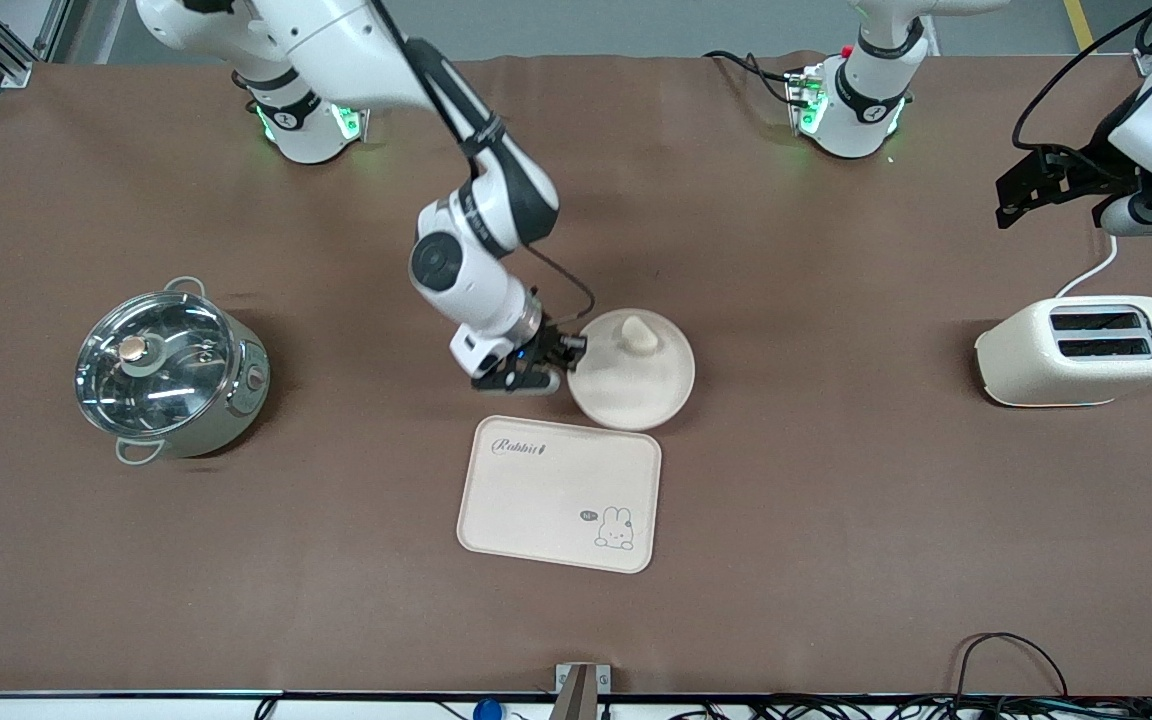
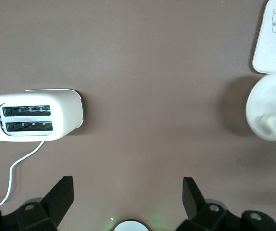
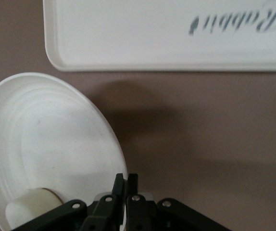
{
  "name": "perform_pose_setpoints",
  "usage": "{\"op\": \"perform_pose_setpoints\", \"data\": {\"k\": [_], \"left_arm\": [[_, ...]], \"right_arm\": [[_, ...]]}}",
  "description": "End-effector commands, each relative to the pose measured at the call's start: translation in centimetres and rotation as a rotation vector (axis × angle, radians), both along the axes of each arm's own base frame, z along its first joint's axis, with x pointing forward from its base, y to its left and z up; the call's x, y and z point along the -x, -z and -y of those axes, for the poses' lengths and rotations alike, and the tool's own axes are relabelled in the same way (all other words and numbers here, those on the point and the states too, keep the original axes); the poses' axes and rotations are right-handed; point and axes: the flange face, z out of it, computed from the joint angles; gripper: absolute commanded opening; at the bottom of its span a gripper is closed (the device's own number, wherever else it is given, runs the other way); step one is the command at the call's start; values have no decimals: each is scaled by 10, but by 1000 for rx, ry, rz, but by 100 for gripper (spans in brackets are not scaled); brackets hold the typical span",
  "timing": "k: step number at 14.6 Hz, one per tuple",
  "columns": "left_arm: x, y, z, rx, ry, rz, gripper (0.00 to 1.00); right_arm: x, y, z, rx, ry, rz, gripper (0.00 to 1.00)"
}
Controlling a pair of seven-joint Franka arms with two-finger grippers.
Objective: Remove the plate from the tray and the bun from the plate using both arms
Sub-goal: 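Lift the plate off the tray and set it down beside it, then open the right gripper and withdraw while the left gripper reaches the plate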
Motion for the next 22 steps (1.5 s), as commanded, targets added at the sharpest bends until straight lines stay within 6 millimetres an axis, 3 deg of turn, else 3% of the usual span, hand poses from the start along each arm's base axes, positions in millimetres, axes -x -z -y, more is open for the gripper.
{"op": "perform_pose_setpoints", "data": {"k": [1,2,4,5,6,7,8,10,13,16,18,20,22], "left_arm": [[1,1,4,10,-5,-15,100],[2,1,5,10,-20,-21,100],[3,2,9,8,-43,-22,100],[2,2,10,7,-47,-22,100],[3,2,13,7,-43,-22,100],[1,7,21,6,-35,-30,100],[1,10,31,4,-40,-36,100],[-4,24,49,-7,-95,-57,100],[-17,59,103,-11,-128,-69,100],[-28,119,176,-7,-183,-69,100],[-26,161,225,-8,-236,-75,100],[-11,217,285,-37,-328,-104,100],[20,270,323,-61,-383,-105,100]], "right_arm": [[68,28,16,58,1,3,2],[83,37,16,75,-10,-1,2],[90,42,23,88,-4,-17,3],[88,42,25,88,4,-25,8],[85,39,26,84,4,-22,25],[77,32,30,76,17,-23,67],[67,21,36,62,35,-14,100],[28,-24,56,18,15,-7,100],[-58,-76,120,-14,38,-45,100],[-128,-121,213,115,-42,40,100],[-154,-159,267,191,-120,15,100],[-157,-187,312,199,-155,-9,100],[-156,-218,367,269,-203,26,100]]}}
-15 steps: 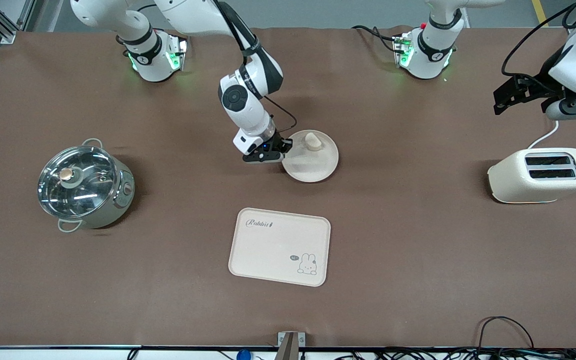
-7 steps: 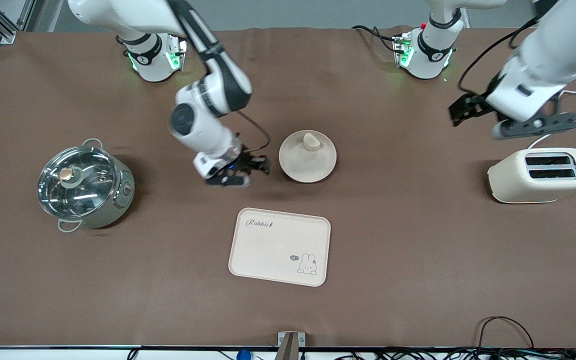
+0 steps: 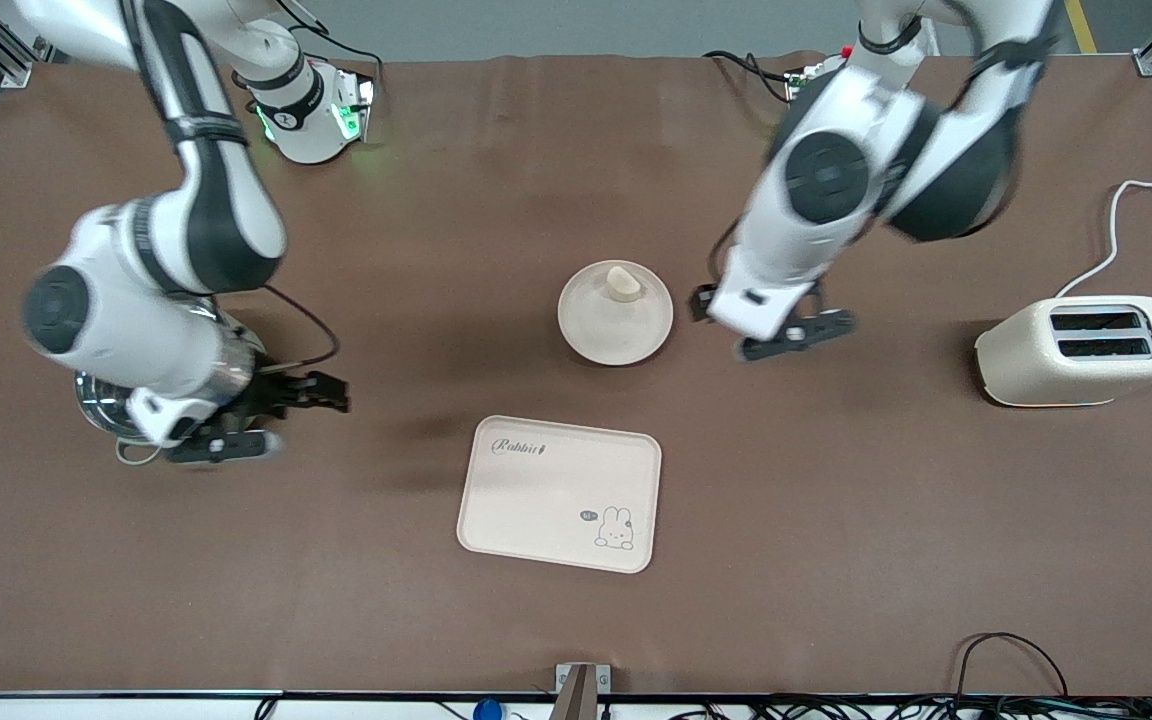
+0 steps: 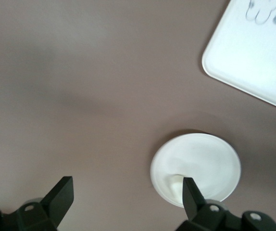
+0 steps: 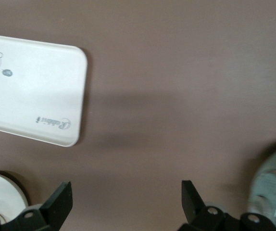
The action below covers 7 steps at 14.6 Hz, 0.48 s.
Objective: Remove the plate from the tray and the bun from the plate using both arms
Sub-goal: 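Grasp the bun with the left gripper while the right gripper returns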
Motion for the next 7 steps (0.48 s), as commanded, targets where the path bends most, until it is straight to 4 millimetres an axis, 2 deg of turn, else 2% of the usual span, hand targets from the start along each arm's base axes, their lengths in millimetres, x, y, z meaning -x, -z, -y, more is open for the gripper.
{"op": "perform_pose_setpoints", "data": {"k": [1,3,4,6,7], "left_arm": [[43,63,39,-11,-76,14,100],[74,98,60,-7,-183,51,100],[92,113,73,-4,-204,59,100],[122,146,79,-3,-281,72,100],[138,162,78,-3,-307,75,99]], "right_arm": [[12,-50,54,85,-119,35,100],[20,-90,105,92,-69,68,100],[28,-104,123,88,-45,53,100],[52,-129,149,95,0,10,100],[63,-151,155,140,4,36,100]]}}
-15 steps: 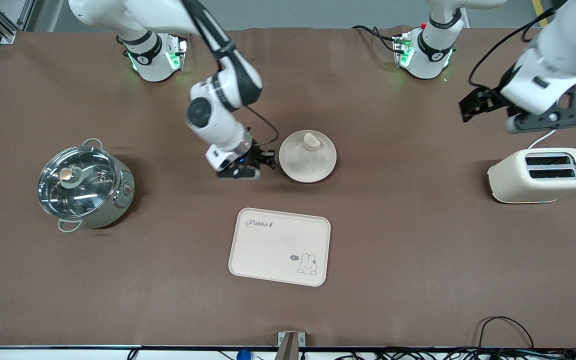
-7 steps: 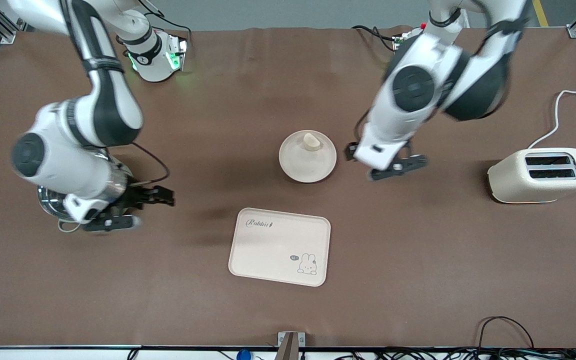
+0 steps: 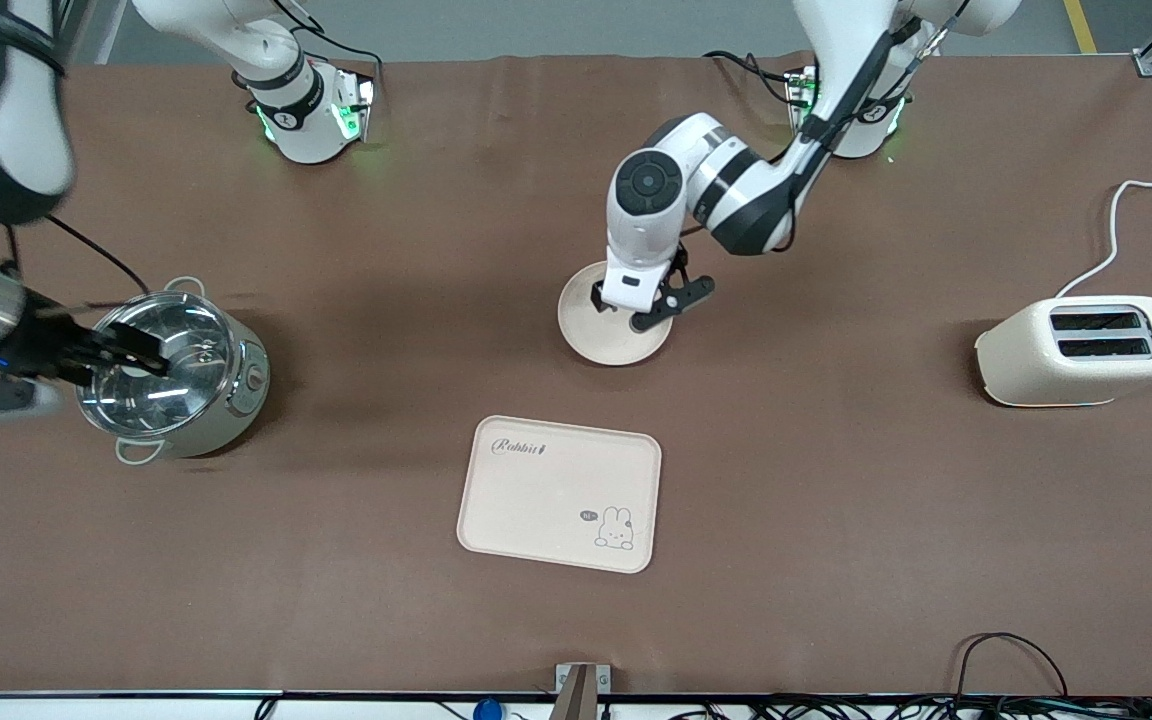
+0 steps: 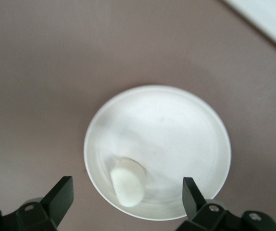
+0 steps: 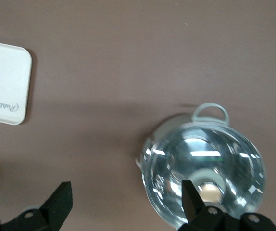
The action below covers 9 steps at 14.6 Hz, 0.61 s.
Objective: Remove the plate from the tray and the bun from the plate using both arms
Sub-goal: 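Grasp the bun with the left gripper while the right gripper returns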
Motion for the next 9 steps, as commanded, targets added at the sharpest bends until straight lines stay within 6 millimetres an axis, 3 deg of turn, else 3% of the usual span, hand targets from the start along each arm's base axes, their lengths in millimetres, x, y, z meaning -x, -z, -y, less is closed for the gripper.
{"op": "perform_pose_setpoints", "data": {"k": [1,5,7,9], "left_arm": [[34,29,-11,7,-83,30,98],[53,66,2,10,-156,21,82],[48,72,2,16,-174,22,81],[48,86,8,34,-194,26,81]], "right_arm": [[32,-43,8,73,28,20,100],[72,-88,13,35,99,4,100],[83,-101,12,28,89,10,100],[85,-103,-5,30,60,0,100]]}}
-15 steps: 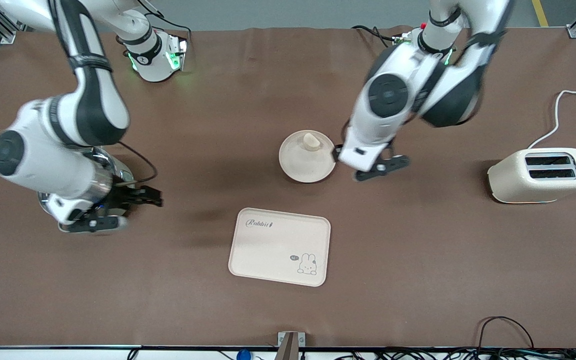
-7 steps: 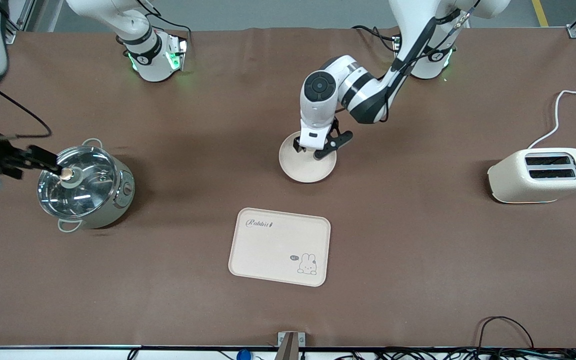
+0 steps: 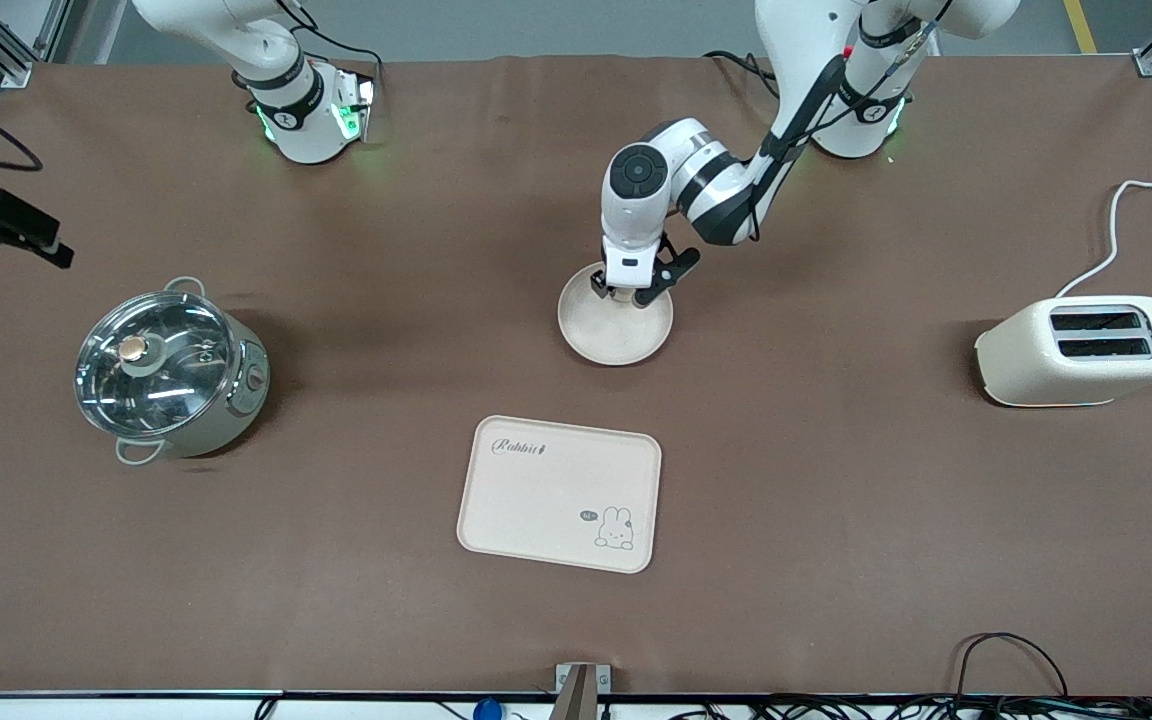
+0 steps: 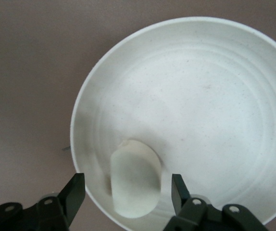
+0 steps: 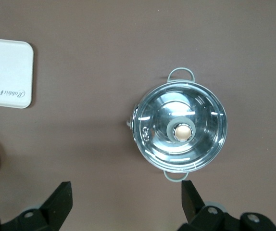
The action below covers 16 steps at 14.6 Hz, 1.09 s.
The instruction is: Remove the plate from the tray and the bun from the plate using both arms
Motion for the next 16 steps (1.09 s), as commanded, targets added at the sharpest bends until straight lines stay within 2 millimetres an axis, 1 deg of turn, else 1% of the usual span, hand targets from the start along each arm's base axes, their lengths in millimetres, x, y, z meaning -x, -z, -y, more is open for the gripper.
{"op": "perform_pose_setpoints", "data": {"k": [1,2,3,4,6,7,8,9,11,12,13,14,15,16], "left_arm": [[-3,14,7,19,-44,12,79],[-5,14,5,18,-50,11,75],[-6,15,5,18,-52,11,70],[-10,14,10,27,-54,15,64],[-13,14,12,32,-57,16,51],[-14,14,12,32,-59,16,42],[-13,14,12,31,-55,15,36],[-14,13,12,29,-57,15,34],[-16,3,12,33,-59,22,34],[-21,-9,12,28,-62,24,34],[-30,-24,10,10,-71,19,34],[-45,-42,8,-1,-86,16,34],[-67,-58,0,-13,-111,9,34],[-92,-73,-15,-26,-142,6,34]], "right_arm": [[6,-4,-30,25,-36,3,100],[4,-8,-41,49,-52,19,100],[2,-11,-42,73,-53,37,100],[2,-12,-34,78,-36,41,100],[3,-12,-36,87,-39,38,100],[3,-13,-39,88,-47,33,100],[4,-16,-38,85,-50,38,100],[7,-18,-39,84,-51,21,100],[9,-23,-40,89,-55,15,100],[8,-30,-39,89,-44,28,100],[8,-35,-40,92,-40,41,100],[8,-37,-37,96,-36,44,100],[7,-36,-34,95,-38,43,100],[4,-32,-33,92,-37,40,100]]}}
